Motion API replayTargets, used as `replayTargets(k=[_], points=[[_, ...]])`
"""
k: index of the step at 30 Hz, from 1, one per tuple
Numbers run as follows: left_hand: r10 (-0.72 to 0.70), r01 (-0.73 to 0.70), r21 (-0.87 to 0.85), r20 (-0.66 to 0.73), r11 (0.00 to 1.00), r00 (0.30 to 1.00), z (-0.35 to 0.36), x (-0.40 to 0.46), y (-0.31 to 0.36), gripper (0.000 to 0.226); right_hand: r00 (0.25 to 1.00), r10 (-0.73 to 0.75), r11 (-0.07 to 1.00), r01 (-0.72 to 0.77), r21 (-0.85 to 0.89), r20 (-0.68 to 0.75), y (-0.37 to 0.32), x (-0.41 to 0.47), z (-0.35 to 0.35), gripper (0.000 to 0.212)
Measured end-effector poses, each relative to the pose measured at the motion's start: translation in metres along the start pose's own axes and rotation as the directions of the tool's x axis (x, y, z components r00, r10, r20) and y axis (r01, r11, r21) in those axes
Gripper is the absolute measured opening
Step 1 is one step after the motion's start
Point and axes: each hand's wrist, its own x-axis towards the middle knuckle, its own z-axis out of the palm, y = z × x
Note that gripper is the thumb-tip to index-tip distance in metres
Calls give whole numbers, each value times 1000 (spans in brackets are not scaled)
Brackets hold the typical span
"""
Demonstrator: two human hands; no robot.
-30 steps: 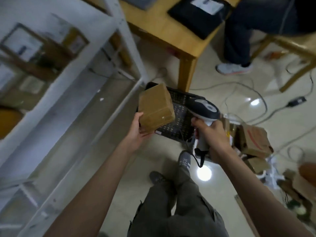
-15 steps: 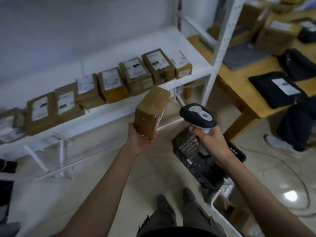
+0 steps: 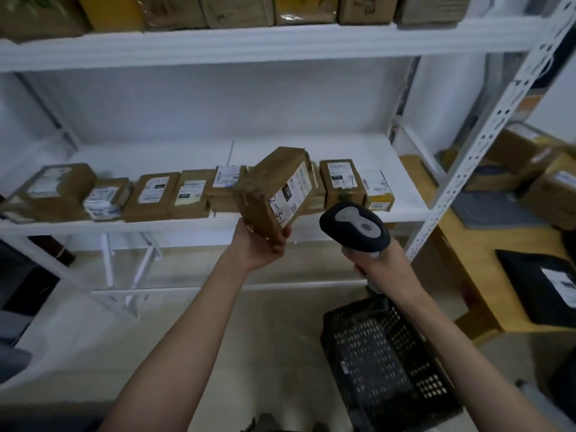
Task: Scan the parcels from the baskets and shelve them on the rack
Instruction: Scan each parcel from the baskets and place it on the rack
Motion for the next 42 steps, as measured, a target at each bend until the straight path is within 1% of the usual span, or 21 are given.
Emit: replayTargets(k=[4,7,9,11,14,16,18,20,23,25,29,36,42], points=[[27,-29,63,33,998,999,2,-11,10,57,999,8,1000,-8,-11,46,1,11,-2,9],[42,-44,96,22,994,999,-1,-19,14,62,997,-10,999,14,-50,78,2,17,-1,11],[56,-56,102,2,993,998,-4,-22,17,62,995,-33,999,36,-36,98,2,20,0,12],[79,-78,92,-7,993,997,-8,-25,17,61,994,-23,999,19,34,110,-1,24,2,10],[134,-134,25,0,991,991,-13,-27,11,64,991,41,969,-71,236,130,-10,31,12,10],[192,-192,-39,8,981,981,-13,-27,5,67,982,56,921,-121,370,181,-20,36,20,14],[243,-241,-105,7,965,970,-11,-27,-2,65,970,64,867,-170,468,234,-29,39,25,16],[284,-280,-160,1,946,959,-9,-25,-8,64,955,83,805,-233,545,285,-36,44,30,14],[343,-334,-219,3,917,939,-10,-23,-16,65,930,85,733,-302,609,359,-44,49,35,12],[371,-358,-244,9,901,929,-12,-23,-19,66,921,76,705,-320,633,382,-47,51,37,9],[390,-373,-263,16,890,921,-15,-25,-18,63,914,64,691,-330,644,400,-49,54,38,8],[390,-377,-266,-5,887,921,-14,-32,-19,61,910,68,685,-341,644,410,-46,52,38,6],[386,-375,-245,-5,894,923,-10,-37,-23,67,911,73,695,-338,635,406,-41,47,32,4]])
